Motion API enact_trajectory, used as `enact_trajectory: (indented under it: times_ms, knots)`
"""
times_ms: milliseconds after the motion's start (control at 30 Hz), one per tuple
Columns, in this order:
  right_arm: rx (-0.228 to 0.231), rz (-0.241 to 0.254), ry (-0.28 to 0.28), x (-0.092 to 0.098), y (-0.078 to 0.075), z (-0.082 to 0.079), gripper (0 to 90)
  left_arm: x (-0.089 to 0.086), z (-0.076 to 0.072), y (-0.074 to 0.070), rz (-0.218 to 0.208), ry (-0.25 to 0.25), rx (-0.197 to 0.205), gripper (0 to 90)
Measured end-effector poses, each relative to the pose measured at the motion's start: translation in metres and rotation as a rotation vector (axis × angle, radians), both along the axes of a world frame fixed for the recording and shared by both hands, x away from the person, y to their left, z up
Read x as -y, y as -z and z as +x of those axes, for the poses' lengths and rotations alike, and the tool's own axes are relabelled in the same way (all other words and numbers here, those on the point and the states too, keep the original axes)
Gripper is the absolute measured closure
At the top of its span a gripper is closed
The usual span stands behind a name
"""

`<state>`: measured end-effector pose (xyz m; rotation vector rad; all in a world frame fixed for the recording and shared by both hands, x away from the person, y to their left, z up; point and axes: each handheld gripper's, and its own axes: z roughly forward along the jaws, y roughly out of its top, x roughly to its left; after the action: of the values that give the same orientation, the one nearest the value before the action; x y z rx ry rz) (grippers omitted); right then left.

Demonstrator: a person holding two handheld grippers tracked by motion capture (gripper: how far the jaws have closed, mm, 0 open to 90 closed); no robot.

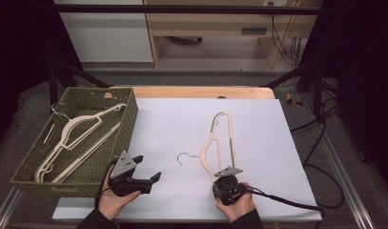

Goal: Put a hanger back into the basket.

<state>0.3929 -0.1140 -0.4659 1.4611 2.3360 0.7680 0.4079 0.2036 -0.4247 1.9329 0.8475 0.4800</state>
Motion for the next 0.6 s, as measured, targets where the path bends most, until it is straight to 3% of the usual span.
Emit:
enact_trajectory:
  times_ms: [67, 233, 333, 433, 600]
  knots:
    - [0.001, -0.001, -0.005, 0.0, 0.0, 0.0, 78.6, 0.001, 0.0, 0.0, 0.004, 0.005, -0.001, 12.6]
    - [0.03, -0.02, -0.077, 0.003, 0.0, 0.0, 78.9, 0.003, 0.001, 0.002, 0.008, 0.013, -0.004, 12.8]
    - [0.023, -0.004, -0.101, 0.003, -0.001, -0.001, 78.8, 0.006, 0.005, 0.002, 0.01, 0.021, -0.005, 13.5]
    - [0.038, -0.006, -0.139, 0.005, 0.001, -0.002, 78.8, 0.015, 0.013, 0.0, 0.029, 0.045, 0.0, 14.7]
    - [0.043, 0.004, -0.152, 0.007, 0.001, -0.002, 76.8, 0.041, 0.036, -0.001, 0.065, 0.12, -0.019, 18.0]
